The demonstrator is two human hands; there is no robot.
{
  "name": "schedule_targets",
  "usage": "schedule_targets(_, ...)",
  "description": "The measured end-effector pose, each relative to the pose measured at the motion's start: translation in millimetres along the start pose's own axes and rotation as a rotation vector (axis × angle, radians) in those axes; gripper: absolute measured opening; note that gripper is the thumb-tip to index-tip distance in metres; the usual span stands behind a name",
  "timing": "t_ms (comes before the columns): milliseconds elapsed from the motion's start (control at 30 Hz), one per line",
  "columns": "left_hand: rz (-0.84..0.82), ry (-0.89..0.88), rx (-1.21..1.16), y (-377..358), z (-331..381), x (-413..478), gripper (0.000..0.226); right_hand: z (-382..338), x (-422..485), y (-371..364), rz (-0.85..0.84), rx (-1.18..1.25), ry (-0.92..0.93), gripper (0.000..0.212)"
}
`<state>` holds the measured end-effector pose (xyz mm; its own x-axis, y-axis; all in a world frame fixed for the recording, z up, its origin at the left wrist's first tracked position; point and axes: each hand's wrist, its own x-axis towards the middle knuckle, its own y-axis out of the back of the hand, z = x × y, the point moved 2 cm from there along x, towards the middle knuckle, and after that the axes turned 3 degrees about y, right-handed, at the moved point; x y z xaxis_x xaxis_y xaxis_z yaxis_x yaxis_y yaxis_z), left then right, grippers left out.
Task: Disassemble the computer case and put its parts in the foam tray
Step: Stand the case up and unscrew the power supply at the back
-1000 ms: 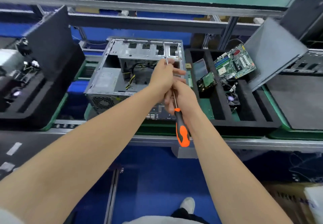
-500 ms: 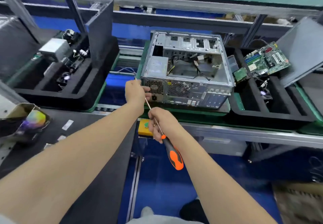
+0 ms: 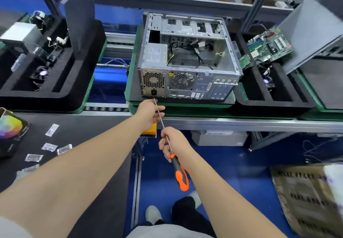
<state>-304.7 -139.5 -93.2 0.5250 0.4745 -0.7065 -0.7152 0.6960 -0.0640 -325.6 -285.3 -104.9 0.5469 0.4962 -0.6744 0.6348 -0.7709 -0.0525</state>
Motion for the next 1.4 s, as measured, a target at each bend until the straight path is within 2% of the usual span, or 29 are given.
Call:
schedule_targets(133,-0.01,0.008,0.005,3,-3,11,0.041,7,6,-5,0.008,0.023,0.022,0.017)
schedule_targets(233,0.004,-0.057,-0.023,11,-4,18,0.046,10,8,-11,-0.029,0.021,0.068,0.02)
schedule_targets(500,-0.04,-0.159,0.0,29,1,28,0.036,14,12,-32,-0.061,-0.01,0.163,0.024)
schedule_targets(967,-0.109,-0.161,0.12,43,7,33,0.031,14,16,-43,-0.034,-0.004,0.162,0.02)
schedule_targets(1400,-0.057,-0.189,0.055,41,2,42,0.029,15,17,-45,-0.033,0.004,0.168,0.021)
